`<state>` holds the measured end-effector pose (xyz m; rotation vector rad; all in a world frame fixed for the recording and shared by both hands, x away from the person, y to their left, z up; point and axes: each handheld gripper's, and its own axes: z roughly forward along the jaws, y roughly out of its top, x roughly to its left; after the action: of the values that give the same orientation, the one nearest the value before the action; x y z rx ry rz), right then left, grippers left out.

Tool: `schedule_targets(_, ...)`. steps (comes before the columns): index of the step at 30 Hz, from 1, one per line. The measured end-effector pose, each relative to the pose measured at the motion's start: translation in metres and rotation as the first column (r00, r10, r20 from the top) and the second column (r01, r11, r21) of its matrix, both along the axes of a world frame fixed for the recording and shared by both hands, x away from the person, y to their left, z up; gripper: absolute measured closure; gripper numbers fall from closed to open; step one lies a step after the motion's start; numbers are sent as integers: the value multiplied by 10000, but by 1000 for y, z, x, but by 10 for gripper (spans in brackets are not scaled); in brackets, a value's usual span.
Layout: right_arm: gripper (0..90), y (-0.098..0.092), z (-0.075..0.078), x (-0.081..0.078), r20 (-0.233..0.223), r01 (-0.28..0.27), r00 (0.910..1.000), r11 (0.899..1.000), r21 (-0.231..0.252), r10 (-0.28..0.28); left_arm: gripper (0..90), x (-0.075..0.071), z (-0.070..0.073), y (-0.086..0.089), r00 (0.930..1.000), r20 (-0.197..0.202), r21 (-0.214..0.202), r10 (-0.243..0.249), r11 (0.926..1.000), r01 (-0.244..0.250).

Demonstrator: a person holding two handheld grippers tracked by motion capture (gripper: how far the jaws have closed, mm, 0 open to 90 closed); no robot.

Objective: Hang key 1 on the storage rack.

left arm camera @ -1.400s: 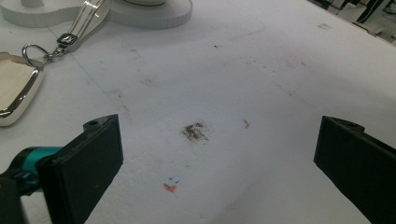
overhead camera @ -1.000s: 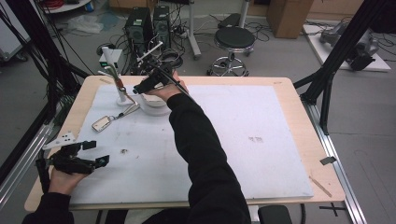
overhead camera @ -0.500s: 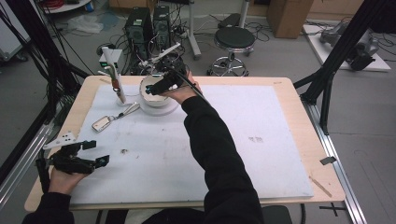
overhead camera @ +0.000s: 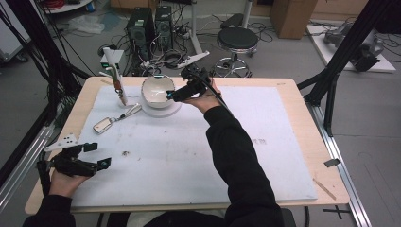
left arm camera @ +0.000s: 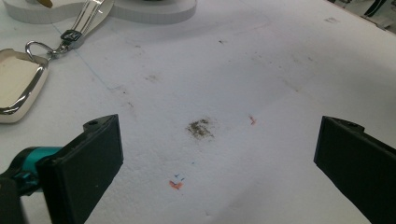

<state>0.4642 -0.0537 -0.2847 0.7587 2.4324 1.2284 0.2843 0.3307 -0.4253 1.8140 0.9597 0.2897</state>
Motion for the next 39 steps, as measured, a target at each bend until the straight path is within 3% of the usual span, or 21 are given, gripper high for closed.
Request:
schedule_targets(6, 8, -18, -1, -5, 68, 180, 9998, 9992, 349, -183, 18, 0, 0, 0, 10000, 10, 71, -30, 10000, 30)
schedule_targets(10, 8, -35, -7, -10, 27, 376, 9993, 9992, 123, -376, 17, 0, 0, -1, 10000, -32, 112, -48, 9999, 48)
schedule_targets(12, 8, -39, -8, -11, 98, 378, 9992, 9989, 286, -381, 17, 1, -1, -1, 9999, -112, 145, -67, 9999, 69)
schedule_targets(13, 8, -48, -9, -14, 96, 469, 9988, 9969, 627, -476, 18, 1, -1, -2, 9999, -119, 188, -99, 9998, 101)
schedule_targets(29, 8, -99, -24, -37, 158, 1124, 9932, 9871, 1143, -1149, 17, 1, -1, -2, 9998, -126, 256, -150, 9996, 153)
schedule_targets(39, 8, -134, -50, -49, -195, 1657, 9862, 9785, 1225, -1645, 17, 1, -1, -3, 9998, -149, 266, -123, 9996, 127)
